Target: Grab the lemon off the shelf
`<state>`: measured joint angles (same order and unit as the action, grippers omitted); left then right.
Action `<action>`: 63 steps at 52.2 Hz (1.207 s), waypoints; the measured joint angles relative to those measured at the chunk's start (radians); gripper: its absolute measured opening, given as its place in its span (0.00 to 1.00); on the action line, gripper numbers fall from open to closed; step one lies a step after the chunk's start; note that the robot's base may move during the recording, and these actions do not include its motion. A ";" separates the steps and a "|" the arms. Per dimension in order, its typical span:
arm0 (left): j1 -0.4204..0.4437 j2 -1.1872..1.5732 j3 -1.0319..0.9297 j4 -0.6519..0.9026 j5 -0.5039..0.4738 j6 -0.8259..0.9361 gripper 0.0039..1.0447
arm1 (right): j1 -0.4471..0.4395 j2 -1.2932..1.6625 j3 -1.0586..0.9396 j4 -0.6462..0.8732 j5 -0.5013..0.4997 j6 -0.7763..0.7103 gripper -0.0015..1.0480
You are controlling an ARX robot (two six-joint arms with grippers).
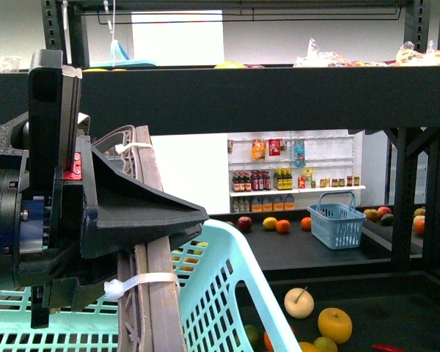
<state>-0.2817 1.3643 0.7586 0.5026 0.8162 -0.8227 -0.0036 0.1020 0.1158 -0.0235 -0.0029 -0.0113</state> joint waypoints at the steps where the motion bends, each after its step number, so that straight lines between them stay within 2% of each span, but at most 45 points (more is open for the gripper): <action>1: 0.000 0.000 0.000 0.000 0.000 0.000 0.09 | 0.000 -0.003 -0.004 0.002 0.000 0.000 0.03; 56: 0.000 0.000 0.000 0.000 -0.001 0.000 0.09 | 0.000 -0.095 -0.101 0.021 0.002 0.000 0.03; 63: 0.000 0.000 0.000 0.000 -0.001 0.000 0.09 | 0.000 -0.096 -0.101 0.021 0.002 0.001 0.25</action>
<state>-0.2813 1.3643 0.7586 0.5026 0.8154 -0.8227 -0.0032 0.0063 0.0151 -0.0025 -0.0006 -0.0105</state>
